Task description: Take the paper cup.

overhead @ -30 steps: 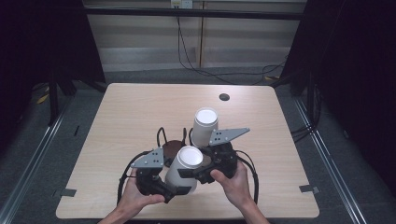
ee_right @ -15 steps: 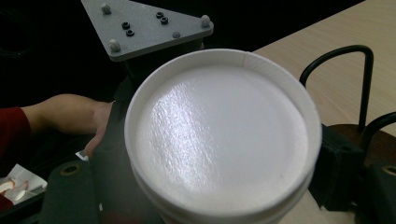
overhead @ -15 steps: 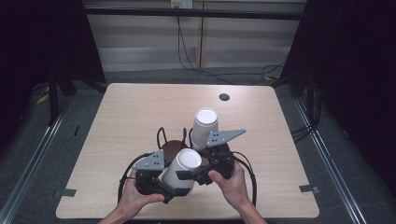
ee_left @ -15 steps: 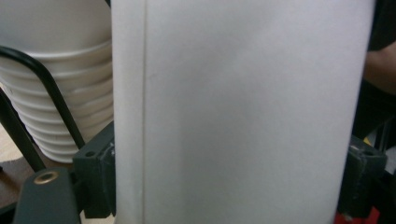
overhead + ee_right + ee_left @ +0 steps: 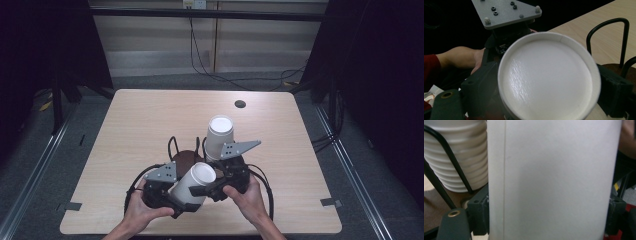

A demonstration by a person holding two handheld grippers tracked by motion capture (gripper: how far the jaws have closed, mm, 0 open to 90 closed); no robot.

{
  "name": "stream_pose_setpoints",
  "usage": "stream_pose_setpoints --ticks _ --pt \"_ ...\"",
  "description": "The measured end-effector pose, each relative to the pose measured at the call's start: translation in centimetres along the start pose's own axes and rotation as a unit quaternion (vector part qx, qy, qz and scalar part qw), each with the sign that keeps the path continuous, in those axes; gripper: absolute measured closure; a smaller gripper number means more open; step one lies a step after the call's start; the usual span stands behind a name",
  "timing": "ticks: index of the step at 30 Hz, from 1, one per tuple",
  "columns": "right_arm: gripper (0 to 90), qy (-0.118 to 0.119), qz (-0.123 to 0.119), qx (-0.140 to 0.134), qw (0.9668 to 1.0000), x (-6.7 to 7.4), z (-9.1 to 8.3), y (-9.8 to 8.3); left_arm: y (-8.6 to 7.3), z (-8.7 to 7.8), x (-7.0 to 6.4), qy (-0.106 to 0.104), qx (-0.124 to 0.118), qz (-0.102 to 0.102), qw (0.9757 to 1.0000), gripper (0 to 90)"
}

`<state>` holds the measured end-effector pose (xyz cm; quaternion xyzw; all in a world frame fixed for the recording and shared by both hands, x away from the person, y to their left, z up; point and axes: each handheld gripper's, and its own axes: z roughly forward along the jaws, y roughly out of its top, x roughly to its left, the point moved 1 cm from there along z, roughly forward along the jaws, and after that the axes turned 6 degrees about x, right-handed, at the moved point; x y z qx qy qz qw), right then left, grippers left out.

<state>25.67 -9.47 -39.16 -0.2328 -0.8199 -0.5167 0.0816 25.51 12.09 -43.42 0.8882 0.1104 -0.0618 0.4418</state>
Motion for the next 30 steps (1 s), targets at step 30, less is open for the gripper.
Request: stream_pose_setpoints --ticks 30 --pt "13.7 0.004 0.011 0.089 0.9960 -2.4 -1.9 -1.0 -0.1 -1.1 1.5 -0.001 0.122 -0.006 0.9925 19.3"
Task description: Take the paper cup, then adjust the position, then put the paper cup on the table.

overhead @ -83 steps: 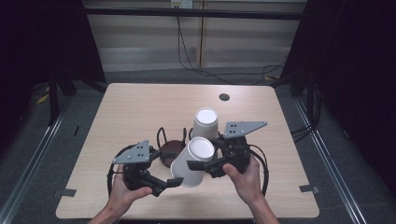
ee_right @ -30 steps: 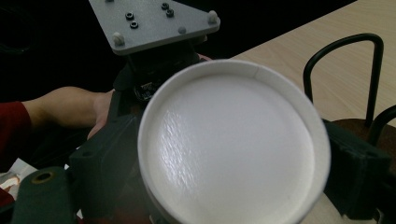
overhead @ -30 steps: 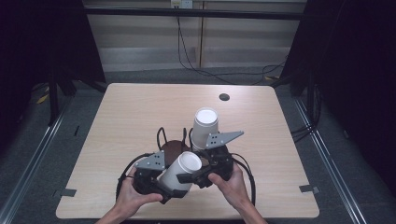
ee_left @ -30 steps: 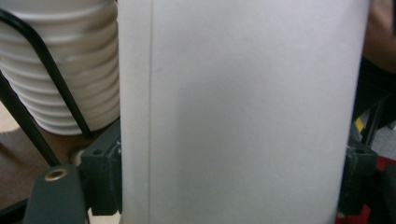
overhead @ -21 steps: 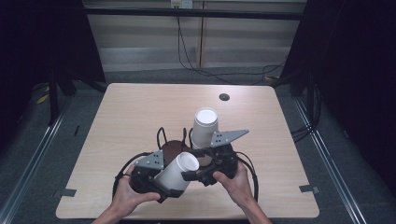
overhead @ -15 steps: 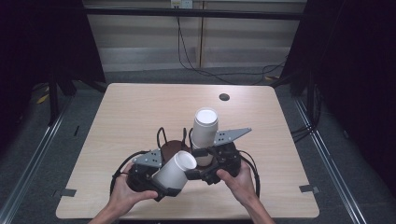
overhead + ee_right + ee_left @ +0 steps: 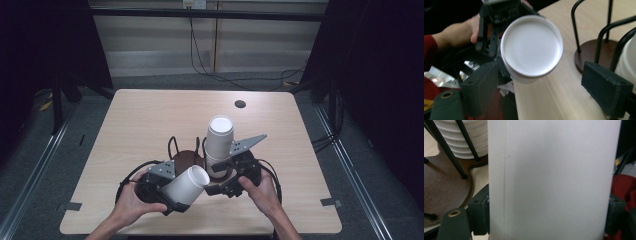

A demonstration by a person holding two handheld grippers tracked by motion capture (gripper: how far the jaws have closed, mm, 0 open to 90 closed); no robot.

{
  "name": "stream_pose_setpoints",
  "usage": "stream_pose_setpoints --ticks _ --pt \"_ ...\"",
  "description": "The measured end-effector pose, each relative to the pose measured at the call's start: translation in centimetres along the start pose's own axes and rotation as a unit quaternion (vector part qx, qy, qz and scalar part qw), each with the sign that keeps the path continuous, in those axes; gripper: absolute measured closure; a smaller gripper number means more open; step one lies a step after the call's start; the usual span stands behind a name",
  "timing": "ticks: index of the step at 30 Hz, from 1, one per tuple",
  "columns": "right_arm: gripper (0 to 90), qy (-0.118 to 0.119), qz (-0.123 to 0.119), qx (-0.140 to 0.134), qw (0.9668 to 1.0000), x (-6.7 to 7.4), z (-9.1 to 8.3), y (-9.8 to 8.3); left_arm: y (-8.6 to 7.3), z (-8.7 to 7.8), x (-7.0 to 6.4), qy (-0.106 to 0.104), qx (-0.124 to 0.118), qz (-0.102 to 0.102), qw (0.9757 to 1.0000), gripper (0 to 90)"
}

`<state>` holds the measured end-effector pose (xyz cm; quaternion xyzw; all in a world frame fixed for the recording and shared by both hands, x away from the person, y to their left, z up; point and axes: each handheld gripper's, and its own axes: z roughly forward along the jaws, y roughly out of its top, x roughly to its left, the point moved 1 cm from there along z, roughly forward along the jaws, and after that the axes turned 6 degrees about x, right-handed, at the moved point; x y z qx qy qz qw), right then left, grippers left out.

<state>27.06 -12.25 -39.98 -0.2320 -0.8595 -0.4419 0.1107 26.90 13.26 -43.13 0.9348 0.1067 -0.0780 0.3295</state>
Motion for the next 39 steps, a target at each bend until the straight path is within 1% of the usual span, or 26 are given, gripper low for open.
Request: stream_pose_setpoints --ticks 1,2,3,4,6,8,9,11,13,15,20,22,23,24,26,27,28,29,30,31,32,33,34,36,37,39 --pt "13.7 0.002 -0.001 0.010 1.0000 0.0 0.2 -0.1 0.1 -0.1 0.0 0.006 0.009 0.007 0.9999 19.3" --pt "13.8 0.000 -0.002 0.019 0.9998 0.0 0.3 -0.1 0.1 -0.1 0.0 0.006 0.012 0.008 0.9999 19.3" --pt "13.8 -0.001 -0.005 0.028 0.9996 0.0 0.4 -0.1 0.1 -0.1 0.0 0.007 0.013 0.004 0.9999 19.3" --pt "13.8 -0.003 -0.006 0.033 0.9994 0.1 0.5 -0.2 0.1 -0.1 0.0 0.009 0.015 0.001 0.9998 19.3" --pt "13.8 -0.005 -0.012 0.039 0.9991 0.1 0.5 -0.3 0.1 0.0 0.1 0.011 0.028 0.003 0.9996 19.3" --pt "13.9 -0.006 -0.011 0.045 0.9989 0.1 0.6 -0.4 0.2 0.0 0.0 0.013 0.039 0.005 0.9991 19.3" --pt "14.3 -0.011 -0.012 0.056 0.9983 0.1 0.7 -0.5 0.2 0.1 -0.1 0.013 0.044 0.005 0.9989 19.3" --pt "15.5 -0.007 -0.014 0.089 0.9959 0.1 1.1 -0.6 0.3 0.3 -0.1 0.010 0.053 0.009 0.9985 19.3" --pt "15.9 -0.010 -0.015 0.102 0.9947 0.1 1.5 -0.8 0.4 0.5 -0.2 0.011 0.062 0.016 0.9979 19.3" --pt "16.0 -0.008 -0.015 0.112 0.9935 0.1 1.8 -0.8 0.4 0.6 -0.3 0.011 0.069 0.018 0.9974 19.4" --pt "16.1 -0.021 -0.016 0.128 0.9915 0.1 2.1 -0.7 0.4 0.8 -0.3 0.006 0.084 0.016 0.9963 19.3" --pt "16.1 -0.021 -0.020 0.131 0.9910 0.1 2.1 -0.7 0.5 0.9 -0.2 0.006 0.090 0.015 0.9958 19.3" --pt "16.1 -0.021 -0.018 0.133 0.9907 0.1 2.1 -0.7 0.5 0.9 -0.2 0.007 0.098 0.023 0.9949 19.3" --pt "16.1 -0.027 -0.017 0.135 0.9904 0.1 2.1 -0.6 0.6 0.9 -0.1 0.011 0.100 0.028 0.9945 19.3" --pt "16.1 -0.038 -0.021 0.141 0.9891 0.2 1.9 -0.3 0.8 0.8 0.1 0.013 0.104 0.028 0.9941 19.3" --pt "16.1 -0.037 -0.021 0.139 0.9893 0.2 1.7 -0.2 0.9 0.8 0.0 0.012 0.107 0.033 0.9937 19.4" --pt "16.2 -0.031 -0.022 0.137 0.9898 0.1 1.6 -0.2 1.0 0.8 -0.1 0.012 0.109 0.031 0.9935 19.3" --pt "16.3 -0.030 -0.023 0.140 0.9895 0.0 1.6 -0.1 1.1 0.9 -0.1 0.011 0.116 0.036 0.9926 19.3" --pt "16.5 -0.035 -0.022 0.145 0.9885 -0.1 1.6 0.0 1.3 0.9 -0.2 0.014 0.120 0.039 0.9919 19.3" --pt "16.6 -0.039 -0.027 0.147 0.9880 -0.4 1.6 0.0 1.6 0.9 -0.2 0.019 0.125 0.044 0.9910 19.3" --pt "16.6 -0.040 -0.029 0.149 0.9876 -0.5 1.6 0.1 1.7 0.9 -0.2 0.025 0.132 0.053 0.9895 19.3" --pt "16.6 -0.036 -0.026 0.151 0.9875 -0.6 1.7 0.1 1.8 0.9 -0.2 0.032 0.135 0.056 0.9888 19.3" --pt "16.7 -0.036 -0.032 0.150 0.9874 -0.6 1.8 0.1 1.9 0.8 -0.1 0.031 0.141 0.061 0.9876 19.3" --pt "16.8 -0.044 -0.043 0.152 0.9864 -0.6 1.9 0.1 2.0 0.8 0.1 0.025 0.151 0.056 0.9867 19.3" --pt "17.4 -0.043 -0.048 0.152 0.9863 -0.6 1.9 0.1 2.1 0.9 0.1 0.023 0.161 0.059 0.9850 19.3" --pt "18.9 -0.031 -0.051 0.153 0.9864 -0.4 1.9 0.1 2.2 1.2 0.2 0.021 0.172 0.063 0.9829 19.3"
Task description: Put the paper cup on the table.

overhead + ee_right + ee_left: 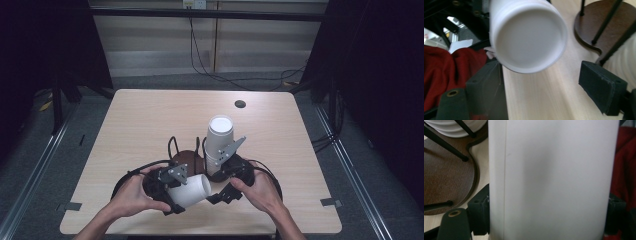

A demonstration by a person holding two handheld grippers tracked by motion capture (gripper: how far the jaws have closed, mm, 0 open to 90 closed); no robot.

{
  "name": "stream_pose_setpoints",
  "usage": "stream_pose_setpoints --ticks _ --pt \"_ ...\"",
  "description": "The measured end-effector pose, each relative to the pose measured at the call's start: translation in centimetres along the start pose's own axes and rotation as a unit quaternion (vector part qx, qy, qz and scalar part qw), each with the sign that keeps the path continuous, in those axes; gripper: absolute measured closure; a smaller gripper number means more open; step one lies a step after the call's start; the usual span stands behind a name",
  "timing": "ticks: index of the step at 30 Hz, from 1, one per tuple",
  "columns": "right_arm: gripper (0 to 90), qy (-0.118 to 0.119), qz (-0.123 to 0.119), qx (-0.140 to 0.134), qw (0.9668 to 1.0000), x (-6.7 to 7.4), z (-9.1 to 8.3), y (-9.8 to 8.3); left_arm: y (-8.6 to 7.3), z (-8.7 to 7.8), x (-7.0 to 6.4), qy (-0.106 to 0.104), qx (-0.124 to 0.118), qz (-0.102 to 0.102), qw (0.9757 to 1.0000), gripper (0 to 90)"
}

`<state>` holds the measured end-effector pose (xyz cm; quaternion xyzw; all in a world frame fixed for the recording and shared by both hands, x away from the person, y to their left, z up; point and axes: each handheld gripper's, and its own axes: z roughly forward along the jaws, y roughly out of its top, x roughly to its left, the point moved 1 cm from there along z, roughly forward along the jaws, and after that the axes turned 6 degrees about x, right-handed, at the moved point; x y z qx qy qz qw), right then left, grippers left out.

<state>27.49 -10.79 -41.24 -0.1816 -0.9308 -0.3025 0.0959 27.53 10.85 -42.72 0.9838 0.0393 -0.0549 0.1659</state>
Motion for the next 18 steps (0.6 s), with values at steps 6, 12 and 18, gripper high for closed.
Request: stream_pose_setpoints --ticks 6,12,18 --pt "18.7 0.006 -0.005 0.014 0.9999 0.0 0.3 -0.2 1.0 0.4 0.0 0.001 0.020 0.016 0.9997 19.4" --pt "17.2 0.016 0.001 0.031 0.9994 0.3 0.9 0.1 1.7 0.8 -0.5 0.001 0.040 0.023 0.9989 19.6" --pt "14.4 0.031 0.011 0.058 0.9978 0.4 2.0 0.3 1.8 1.2 -1.0 -0.002 0.049 0.031 0.9983 19.6"
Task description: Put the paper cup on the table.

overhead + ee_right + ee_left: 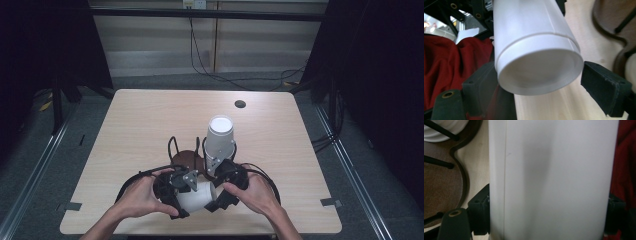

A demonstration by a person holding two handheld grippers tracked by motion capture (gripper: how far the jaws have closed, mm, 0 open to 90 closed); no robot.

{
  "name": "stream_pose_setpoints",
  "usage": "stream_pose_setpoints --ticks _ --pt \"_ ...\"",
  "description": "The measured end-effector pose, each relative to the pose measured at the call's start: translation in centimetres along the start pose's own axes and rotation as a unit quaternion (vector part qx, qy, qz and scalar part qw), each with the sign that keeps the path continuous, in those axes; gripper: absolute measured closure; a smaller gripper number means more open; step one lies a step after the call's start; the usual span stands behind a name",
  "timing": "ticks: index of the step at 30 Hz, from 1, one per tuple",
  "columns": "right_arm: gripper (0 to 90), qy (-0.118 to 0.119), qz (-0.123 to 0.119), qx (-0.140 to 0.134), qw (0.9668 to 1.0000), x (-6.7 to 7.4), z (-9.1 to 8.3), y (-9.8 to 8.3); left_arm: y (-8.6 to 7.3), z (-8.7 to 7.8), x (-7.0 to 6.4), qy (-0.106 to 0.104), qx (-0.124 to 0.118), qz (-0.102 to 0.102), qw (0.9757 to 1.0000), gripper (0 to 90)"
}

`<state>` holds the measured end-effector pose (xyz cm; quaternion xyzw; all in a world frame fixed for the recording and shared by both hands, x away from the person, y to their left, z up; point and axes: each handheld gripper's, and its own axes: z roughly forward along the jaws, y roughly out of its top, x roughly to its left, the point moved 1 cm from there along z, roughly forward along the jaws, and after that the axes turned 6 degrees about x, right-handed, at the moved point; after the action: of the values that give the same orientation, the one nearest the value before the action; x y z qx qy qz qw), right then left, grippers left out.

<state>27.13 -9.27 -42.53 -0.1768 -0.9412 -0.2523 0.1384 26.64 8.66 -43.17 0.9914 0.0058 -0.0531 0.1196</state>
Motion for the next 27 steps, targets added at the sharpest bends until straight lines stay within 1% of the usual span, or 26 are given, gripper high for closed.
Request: stream_pose_setpoints --ticks 4,5,8,10,11,12,13,14,16,17,18,20,21,22,23,25,27 --pt "14.5 0.012 -0.001 -0.002 0.9999 0.1 0.4 0.2 0.0 0.0 -0.3 -0.003 -0.002 0.005 1.0000 19.5" --pt "14.6 0.015 -0.006 -0.007 0.9998 0.1 0.5 0.2 0.1 0.0 -0.4 -0.003 -0.003 0.004 1.0000 19.5" --pt "14.6 0.021 -0.004 -0.001 0.9998 0.2 0.6 0.2 0.2 0.2 -0.6 -0.005 0.001 0.008 1.0000 19.5" --pt "14.9 0.022 -0.005 0.006 0.9997 0.3 0.8 0.2 0.2 0.1 -0.7 -0.007 -0.002 0.008 0.9999 19.5" --pt "15.0 0.023 -0.005 0.006 0.9997 0.3 0.9 0.3 0.2 0.1 -0.7 -0.006 -0.005 0.009 0.9999 19.5" --pt "15.1 0.028 -0.007 -0.001 0.9996 0.3 1.1 0.2 0.1 0.0 -0.7 -0.008 -0.006 0.010 0.9999 19.5" --pt "15.4 0.032 -0.005 0.002 0.9995 0.3 1.2 0.2 0.1 0.0 -0.7 -0.007 -0.005 0.012 0.9999 19.5" --pt "15.1 0.032 -0.003 0.005 0.9995 0.2 1.4 0.2 0.1 0.1 -0.8 -0.010 -0.002 0.011 0.9999 19.4" --pt "15.1 0.038 -0.002 -0.001 0.9993 0.2 1.5 0.3 0.1 0.3 -0.7 -0.011 -0.004 0.012 0.9999 19.4" --pt "15.8 0.039 -0.005 -0.004 0.9992 0.2 1.6 0.3 0.1 0.4 -0.7 -0.009 0.000 0.012 0.9999 19.4" --pt "17.7 0.040 -0.007 -0.002 0.9992 0.2 1.7 0.3 0.1 0.4 -0.7 -0.011 0.002 0.014 0.9998 19.4" --pt "18.3 0.041 -0.007 0.001 0.9991 0.4 1.7 0.4 0.2 0.5 -0.8 -0.010 0.000 0.015 0.9998 19.4" --pt "19.6 0.043 -0.008 -0.001 0.9991 0.4 1.8 0.5 0.2 0.5 -0.8 -0.010 0.002 0.015 0.9998 19.3" --pt "23.5 0.044 -0.011 -0.001 0.9990 0.4 1.8 0.5 0.2 0.5 -0.8 -0.011 0.005 0.016 0.9998 19.3" --pt "23.6 0.046 -0.010 0.002 0.9989 0.5 1.8 0.5 0.2 0.5 -0.8 -0.009 0.008 0.021 0.9997 19.1" --pt "24.0 0.042 -0.008 0.003 0.9991 0.6 1.8 0.5 0.1 0.5 -0.8 -0.012 0.000 0.014 0.9998 19.0" --pt "24.3 0.041 -0.010 0.001 0.9991 0.5 1.8 0.5 0.1 0.5 -0.8 -0.009 -0.004 0.020 0.9998 18.0"
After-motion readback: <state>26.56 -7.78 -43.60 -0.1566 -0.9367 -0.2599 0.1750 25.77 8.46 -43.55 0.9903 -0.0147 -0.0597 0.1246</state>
